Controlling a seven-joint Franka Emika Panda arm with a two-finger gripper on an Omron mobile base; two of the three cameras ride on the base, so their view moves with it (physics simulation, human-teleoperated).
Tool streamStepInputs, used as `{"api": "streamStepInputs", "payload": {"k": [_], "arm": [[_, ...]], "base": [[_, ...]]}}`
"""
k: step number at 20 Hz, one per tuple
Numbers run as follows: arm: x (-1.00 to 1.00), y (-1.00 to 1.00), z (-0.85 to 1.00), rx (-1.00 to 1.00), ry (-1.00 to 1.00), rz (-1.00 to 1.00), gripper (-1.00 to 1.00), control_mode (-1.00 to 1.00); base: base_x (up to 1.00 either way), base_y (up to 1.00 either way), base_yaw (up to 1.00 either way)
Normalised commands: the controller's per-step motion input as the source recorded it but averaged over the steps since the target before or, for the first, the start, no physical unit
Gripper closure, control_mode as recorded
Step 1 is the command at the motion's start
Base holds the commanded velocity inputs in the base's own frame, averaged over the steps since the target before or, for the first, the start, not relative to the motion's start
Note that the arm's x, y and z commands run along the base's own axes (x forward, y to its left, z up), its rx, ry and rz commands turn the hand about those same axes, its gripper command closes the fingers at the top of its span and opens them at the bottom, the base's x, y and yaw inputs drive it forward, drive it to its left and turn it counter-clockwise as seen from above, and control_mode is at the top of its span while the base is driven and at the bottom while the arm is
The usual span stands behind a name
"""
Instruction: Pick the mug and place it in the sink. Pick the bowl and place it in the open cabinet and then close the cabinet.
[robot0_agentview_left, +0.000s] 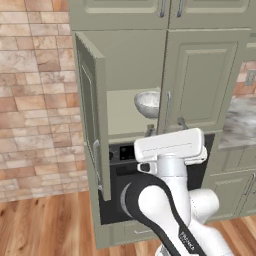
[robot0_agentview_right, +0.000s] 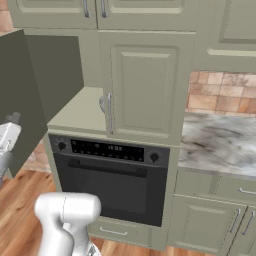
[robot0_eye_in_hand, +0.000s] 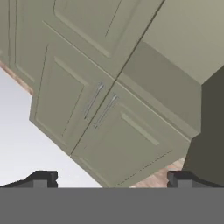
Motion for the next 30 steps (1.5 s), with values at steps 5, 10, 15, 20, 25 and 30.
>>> {"api": "streamStepInputs", "payload": {"k": [5, 10, 15, 20, 25, 30], "arm": [[-0.35, 0.72, 0.00, 0.03, 0.00, 0.00, -1.00, -1.00], [-0.27, 0.72, 0.00, 0.03, 0.00, 0.00, -1.00, -1.00], [-0.17, 0.69, -0.02, 0.07, 0.00, 0.00, -1.00, -1.00], [-0.20, 0.63, -0.02, 0.07, 0.00, 0.00, -1.00, -1.00], [-0.07, 0.64, -0.11, 0.05, 0.00, -0.01, -1.00, -1.00], [0.07, 0.58, -0.30, 0.03, 0.00, -0.08, -1.00, -1.00]], "base": [[0.00, 0.00, 0.00], [0.00, 0.00, 0.00], [0.00, 0.00, 0.00], [0.00, 0.00, 0.00], [0.00, 0.00, 0.00], [0.00, 0.00, 0.00]]}}
